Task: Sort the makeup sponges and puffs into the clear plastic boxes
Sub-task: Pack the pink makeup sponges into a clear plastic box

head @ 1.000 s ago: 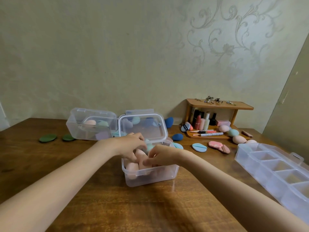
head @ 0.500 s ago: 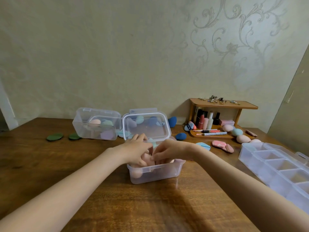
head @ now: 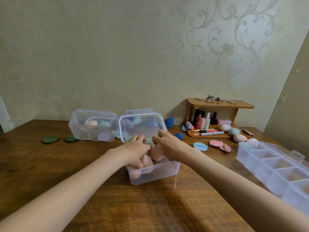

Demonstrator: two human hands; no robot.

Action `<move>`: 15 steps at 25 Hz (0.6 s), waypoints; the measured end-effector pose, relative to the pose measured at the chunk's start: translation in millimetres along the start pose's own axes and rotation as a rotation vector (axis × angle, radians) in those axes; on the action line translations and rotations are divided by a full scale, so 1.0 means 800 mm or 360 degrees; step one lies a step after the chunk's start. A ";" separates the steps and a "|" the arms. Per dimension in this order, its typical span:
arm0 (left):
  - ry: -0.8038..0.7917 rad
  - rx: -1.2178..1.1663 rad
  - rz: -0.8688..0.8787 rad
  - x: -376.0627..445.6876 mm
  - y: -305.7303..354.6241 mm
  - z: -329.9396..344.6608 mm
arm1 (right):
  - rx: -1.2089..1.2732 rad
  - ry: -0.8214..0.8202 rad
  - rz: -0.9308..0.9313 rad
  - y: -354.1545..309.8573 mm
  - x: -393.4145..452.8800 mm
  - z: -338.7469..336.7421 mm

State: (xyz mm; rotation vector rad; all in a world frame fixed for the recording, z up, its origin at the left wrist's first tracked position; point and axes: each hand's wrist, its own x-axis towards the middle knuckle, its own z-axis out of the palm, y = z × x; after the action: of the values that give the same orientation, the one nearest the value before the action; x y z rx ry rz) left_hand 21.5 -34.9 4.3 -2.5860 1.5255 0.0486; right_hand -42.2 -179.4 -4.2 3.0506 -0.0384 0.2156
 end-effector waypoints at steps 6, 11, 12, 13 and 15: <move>-0.0037 -0.0015 -0.0023 0.002 0.006 -0.005 | 0.0026 -0.0110 0.0103 0.015 -0.012 -0.019; -0.0051 0.0031 -0.0004 0.000 0.006 -0.007 | 0.0023 -0.0134 0.0053 0.012 -0.015 -0.018; -0.0045 0.0036 0.0008 0.000 0.005 -0.006 | 0.0050 -0.0133 0.0077 0.012 -0.013 -0.019; -0.0032 0.0042 0.0020 -0.001 0.004 -0.005 | 0.0069 -0.0124 0.0095 0.012 -0.011 -0.018; -0.0005 0.0049 0.0047 -0.002 0.004 -0.003 | 0.0069 -0.0104 0.0102 0.011 -0.008 -0.017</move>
State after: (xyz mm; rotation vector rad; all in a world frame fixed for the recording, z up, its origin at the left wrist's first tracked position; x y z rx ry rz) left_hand 18.1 -35.1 6.6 -2.5389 1.5506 0.0320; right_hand -50.6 -187.0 8.9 3.1019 -0.1376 0.1229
